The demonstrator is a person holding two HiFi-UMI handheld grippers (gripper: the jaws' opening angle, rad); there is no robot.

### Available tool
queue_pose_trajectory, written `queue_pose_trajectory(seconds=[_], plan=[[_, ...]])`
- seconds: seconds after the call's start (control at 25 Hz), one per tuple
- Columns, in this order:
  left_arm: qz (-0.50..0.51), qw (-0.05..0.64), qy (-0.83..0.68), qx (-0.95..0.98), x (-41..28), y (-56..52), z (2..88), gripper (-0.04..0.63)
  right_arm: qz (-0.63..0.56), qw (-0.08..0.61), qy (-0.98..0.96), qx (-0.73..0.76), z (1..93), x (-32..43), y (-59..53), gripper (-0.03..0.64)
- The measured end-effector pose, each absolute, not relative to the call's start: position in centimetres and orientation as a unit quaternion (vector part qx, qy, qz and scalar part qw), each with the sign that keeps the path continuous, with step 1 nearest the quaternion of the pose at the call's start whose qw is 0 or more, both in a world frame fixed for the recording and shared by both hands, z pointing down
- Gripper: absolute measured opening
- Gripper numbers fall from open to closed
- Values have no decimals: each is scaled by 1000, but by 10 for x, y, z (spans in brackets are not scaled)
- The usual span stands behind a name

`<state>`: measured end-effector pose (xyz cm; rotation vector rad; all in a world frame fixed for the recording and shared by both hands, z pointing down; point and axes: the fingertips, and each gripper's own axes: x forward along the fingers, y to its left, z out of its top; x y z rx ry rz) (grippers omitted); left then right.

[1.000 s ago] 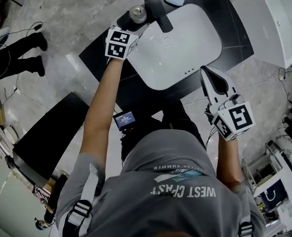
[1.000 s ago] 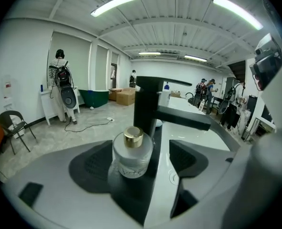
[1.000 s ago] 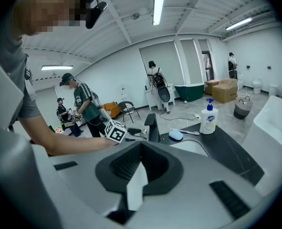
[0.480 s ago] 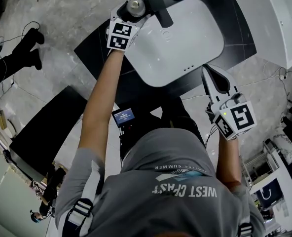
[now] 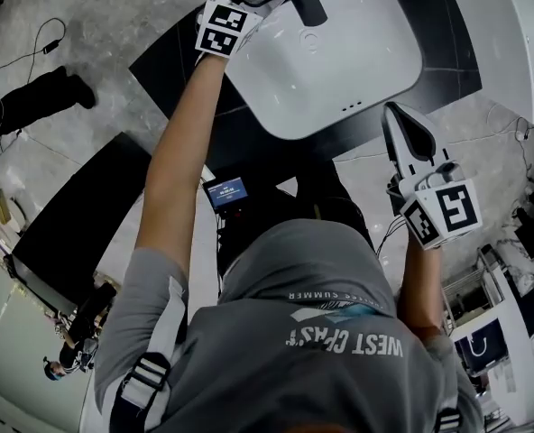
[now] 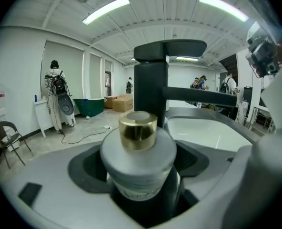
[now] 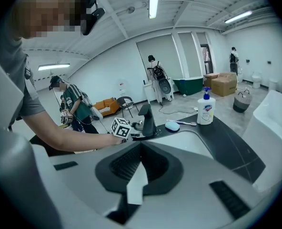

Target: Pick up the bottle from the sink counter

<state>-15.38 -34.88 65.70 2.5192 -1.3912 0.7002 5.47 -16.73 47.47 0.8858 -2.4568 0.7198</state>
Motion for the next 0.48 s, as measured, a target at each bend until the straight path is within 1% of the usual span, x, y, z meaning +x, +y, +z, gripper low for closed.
queue_pose_trajectory(seconds=[0.08, 0.16, 0.48], plan=[[221, 88, -467, 852, -154, -353, 652, 388, 260, 216, -885, 320, 476, 55, -167, 2], [212, 89, -469, 853, -155, -356, 649, 337, 261, 217, -885, 320, 477, 55, -167, 2], [229, 104, -472, 845, -157, -349, 648, 334, 256, 216, -886, 320, 472, 52, -165, 2]])
